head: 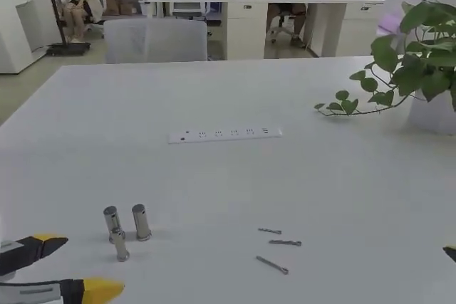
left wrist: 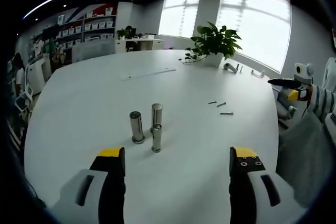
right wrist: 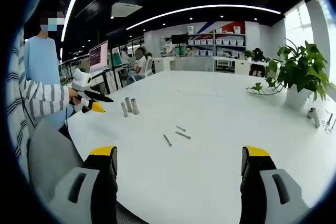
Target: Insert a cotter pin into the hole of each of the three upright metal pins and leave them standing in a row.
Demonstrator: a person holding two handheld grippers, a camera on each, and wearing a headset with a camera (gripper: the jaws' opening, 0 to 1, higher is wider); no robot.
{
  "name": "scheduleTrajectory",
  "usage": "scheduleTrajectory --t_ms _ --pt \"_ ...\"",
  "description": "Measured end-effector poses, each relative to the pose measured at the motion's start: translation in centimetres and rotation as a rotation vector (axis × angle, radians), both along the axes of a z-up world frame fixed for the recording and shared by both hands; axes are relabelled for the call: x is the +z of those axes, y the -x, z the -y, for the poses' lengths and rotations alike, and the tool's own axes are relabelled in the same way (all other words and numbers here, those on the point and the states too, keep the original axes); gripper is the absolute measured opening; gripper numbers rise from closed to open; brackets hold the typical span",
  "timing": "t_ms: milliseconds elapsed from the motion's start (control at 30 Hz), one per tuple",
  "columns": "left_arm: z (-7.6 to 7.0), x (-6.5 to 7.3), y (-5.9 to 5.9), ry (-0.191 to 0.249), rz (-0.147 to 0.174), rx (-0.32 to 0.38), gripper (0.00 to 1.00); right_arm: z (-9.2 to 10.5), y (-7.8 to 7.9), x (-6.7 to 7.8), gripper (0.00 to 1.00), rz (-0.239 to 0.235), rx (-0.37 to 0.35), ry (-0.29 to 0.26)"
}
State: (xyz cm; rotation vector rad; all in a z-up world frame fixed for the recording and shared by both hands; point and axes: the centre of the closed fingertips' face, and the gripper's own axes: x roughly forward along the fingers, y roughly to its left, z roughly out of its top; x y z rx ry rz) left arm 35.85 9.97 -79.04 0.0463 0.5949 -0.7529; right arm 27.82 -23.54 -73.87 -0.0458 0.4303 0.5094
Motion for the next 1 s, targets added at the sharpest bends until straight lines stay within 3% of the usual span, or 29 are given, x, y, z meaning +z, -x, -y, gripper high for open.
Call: scheduleTrajectory --t_ms 333,767,1000 --pt "0.3 -0.6 -0.9 0.0 -0.006 -0.007 0.75 0.1 -0.3 0.5 1.0 0.013 0.0 0.005" --pt "0.7 -1.0 -1.9 -0.006 0.019 0.004 0.61 -0.3 -0.4 1.2 1.0 0.023 0.003 0.011" --pt "1.1 -1.4 -2.3 0.0 0.009 0.004 0.56 -0.8 -0.4 1.0 1.0 0.011 0.006 0.004"
